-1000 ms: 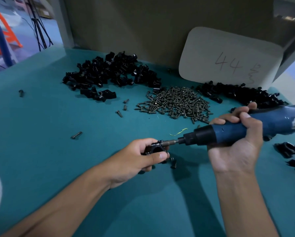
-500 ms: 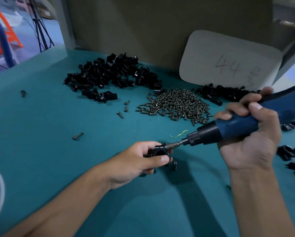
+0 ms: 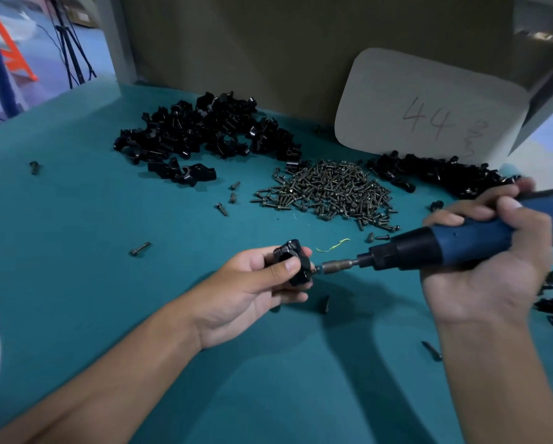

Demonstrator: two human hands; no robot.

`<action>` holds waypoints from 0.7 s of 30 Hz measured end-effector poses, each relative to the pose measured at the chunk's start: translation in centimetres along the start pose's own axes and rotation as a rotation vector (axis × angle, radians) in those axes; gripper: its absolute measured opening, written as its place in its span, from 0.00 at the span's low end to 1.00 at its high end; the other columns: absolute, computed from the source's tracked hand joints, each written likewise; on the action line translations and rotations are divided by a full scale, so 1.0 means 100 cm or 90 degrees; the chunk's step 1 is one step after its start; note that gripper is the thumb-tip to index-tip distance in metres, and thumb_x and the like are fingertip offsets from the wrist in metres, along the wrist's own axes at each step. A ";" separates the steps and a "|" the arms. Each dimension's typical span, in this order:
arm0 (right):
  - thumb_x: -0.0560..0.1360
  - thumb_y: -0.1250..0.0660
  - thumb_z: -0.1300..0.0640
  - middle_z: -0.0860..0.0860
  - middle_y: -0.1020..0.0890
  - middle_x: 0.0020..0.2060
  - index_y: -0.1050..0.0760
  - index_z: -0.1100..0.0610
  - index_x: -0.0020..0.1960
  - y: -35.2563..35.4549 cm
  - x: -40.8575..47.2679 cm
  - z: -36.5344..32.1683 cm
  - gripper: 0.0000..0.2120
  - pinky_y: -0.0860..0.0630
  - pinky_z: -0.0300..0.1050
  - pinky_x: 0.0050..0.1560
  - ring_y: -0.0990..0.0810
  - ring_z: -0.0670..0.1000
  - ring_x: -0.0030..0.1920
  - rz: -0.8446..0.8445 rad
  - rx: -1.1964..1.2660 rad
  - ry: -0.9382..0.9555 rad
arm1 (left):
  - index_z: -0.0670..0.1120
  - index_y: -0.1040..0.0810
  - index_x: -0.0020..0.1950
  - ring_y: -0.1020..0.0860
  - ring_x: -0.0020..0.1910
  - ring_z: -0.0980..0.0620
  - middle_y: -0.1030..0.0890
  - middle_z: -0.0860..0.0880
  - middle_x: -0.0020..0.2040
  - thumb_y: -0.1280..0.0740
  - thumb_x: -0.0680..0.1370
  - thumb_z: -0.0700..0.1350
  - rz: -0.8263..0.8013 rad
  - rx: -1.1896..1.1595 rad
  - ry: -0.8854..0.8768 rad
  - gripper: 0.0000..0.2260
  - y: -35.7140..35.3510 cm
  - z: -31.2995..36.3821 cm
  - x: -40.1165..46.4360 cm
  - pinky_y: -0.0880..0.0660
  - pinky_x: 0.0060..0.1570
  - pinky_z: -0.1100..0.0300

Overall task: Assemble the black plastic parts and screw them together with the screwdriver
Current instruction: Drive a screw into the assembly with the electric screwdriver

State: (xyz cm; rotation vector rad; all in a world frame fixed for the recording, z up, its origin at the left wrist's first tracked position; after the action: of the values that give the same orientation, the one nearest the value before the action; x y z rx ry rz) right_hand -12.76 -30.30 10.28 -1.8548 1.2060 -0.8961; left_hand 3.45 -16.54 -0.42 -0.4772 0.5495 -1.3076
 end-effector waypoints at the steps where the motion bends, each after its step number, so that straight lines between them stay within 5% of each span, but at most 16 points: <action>1: 0.79 0.41 0.64 0.43 0.21 0.40 0.26 0.47 0.53 0.004 -0.001 0.003 0.13 0.28 0.38 0.37 0.27 0.42 0.34 0.009 0.002 -0.004 | 0.41 0.17 0.58 0.17 0.49 0.48 0.16 0.44 0.49 0.30 0.76 0.41 0.003 -0.004 0.002 0.11 0.000 0.000 0.000 0.19 0.51 0.57; 21: 0.78 0.40 0.64 0.43 0.20 0.40 0.25 0.48 0.52 0.004 -0.001 0.007 0.12 0.28 0.38 0.37 0.27 0.42 0.34 -0.017 -0.031 -0.024 | 0.39 0.21 0.62 0.17 0.48 0.50 0.15 0.47 0.48 0.32 0.75 0.39 0.007 0.047 0.010 0.15 0.000 -0.001 -0.002 0.19 0.50 0.57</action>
State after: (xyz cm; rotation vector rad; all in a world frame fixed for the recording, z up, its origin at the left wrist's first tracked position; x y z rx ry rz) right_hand -12.38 -30.17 9.64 -1.9217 1.1923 -0.8495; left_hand 3.34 -16.34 -0.46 -0.4024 0.5146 -1.3172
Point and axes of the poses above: each hand's wrist, its own x-axis towards the middle knuckle, its own y-axis out of the back of the hand, z = x × y, the point moved 6 cm from there along x, towards the middle knuckle
